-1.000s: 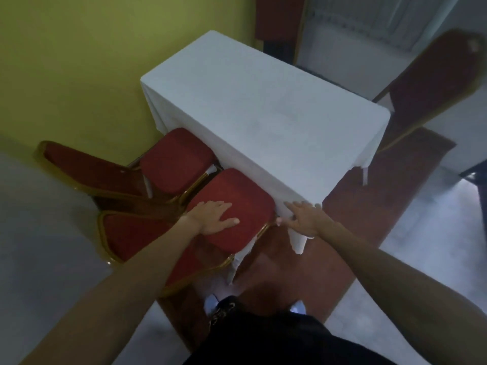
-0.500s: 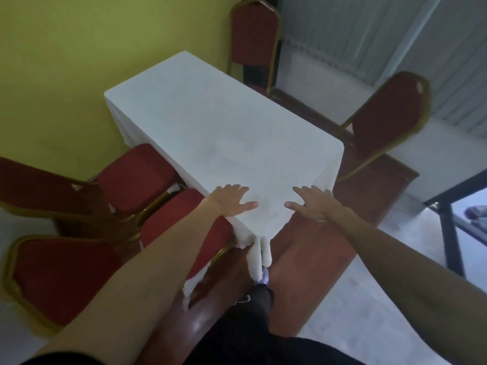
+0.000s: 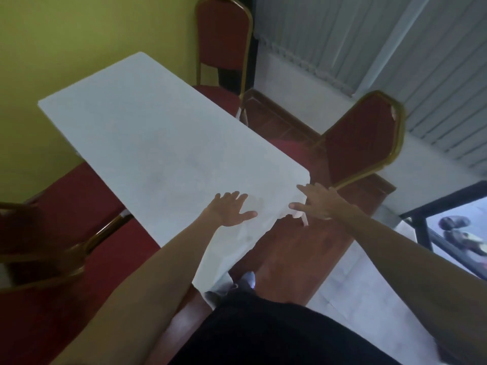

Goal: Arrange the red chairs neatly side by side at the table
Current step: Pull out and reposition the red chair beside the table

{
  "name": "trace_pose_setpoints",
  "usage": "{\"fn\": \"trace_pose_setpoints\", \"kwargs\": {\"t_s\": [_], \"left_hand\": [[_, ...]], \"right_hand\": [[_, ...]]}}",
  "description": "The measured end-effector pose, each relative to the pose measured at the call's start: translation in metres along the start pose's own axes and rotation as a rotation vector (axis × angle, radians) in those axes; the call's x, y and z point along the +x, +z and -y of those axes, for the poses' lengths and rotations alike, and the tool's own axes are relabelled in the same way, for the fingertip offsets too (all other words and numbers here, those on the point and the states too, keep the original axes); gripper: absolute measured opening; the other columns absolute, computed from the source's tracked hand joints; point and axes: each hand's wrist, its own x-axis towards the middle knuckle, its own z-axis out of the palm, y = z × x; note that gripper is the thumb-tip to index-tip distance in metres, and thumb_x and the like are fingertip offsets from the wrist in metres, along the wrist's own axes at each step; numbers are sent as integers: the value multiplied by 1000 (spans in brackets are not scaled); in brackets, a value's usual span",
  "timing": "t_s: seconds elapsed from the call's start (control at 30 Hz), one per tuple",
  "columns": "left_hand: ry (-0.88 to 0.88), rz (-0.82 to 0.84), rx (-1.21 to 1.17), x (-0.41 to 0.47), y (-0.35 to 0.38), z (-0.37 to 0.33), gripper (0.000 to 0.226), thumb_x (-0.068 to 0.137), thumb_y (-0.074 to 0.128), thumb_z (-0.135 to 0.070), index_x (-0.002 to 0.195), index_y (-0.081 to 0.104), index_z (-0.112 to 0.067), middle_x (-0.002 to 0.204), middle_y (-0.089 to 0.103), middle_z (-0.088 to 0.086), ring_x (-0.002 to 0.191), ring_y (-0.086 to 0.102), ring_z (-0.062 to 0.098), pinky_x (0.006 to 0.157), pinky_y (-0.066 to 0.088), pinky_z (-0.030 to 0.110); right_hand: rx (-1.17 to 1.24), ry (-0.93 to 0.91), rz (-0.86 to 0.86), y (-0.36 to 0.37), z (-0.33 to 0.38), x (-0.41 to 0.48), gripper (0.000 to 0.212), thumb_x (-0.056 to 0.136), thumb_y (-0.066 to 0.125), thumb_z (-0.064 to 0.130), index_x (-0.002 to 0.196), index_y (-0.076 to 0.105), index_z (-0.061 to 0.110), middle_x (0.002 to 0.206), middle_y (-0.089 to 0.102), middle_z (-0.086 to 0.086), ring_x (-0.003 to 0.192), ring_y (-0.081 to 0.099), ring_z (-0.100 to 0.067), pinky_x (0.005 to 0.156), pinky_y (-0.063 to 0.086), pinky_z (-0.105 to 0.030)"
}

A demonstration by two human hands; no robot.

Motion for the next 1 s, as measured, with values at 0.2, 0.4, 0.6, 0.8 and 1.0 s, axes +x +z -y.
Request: {"fn": "trace_pose_setpoints", "kwargs": {"t_s": [0.2,0.4,0.6,0.8,1.0], "left_hand": [[-10,-12,-60,60,-31,-41,88,91,21,-78,158,14,-21,165,16,6,149,21,29,120,13,51],[-67,-74,-105,129,-61,-98,89,90,21,-79,158,11,-22,166,11,6,151,16,31,120,9,55],[-168,-84,-246,190,-80,-187,92,87,20,-81,158,14,-22,166,15,6,150,20,32,119,15,57],[-263,-145,-439,244,-85,-261,97,86,25,-83,158,13,-20,164,20,11,147,25,33,118,21,55],[-349,-311,-649,298,-102,-307,117,70,15,-98,158,14,-21,160,29,10,144,34,31,114,30,52]], "right_hand": [[-16,-19,18,-25,-73,44,94,85,28,86,157,20,27,161,30,-6,146,27,-29,115,21,-61],[-67,-99,55,-58,-171,101,100,81,27,88,159,15,27,166,17,-6,151,17,-30,118,15,-61],[-202,-244,116,-105,-278,152,101,78,27,91,158,17,29,163,26,-5,149,20,-33,116,17,-61],[-435,-347,206,-165,-359,193,102,80,29,89,160,10,29,167,13,-5,153,8,-30,119,8,-59],[-554,-484,260,-209,-413,246,110,73,29,96,159,16,30,164,23,-2,152,17,-27,121,13,-53]]}}
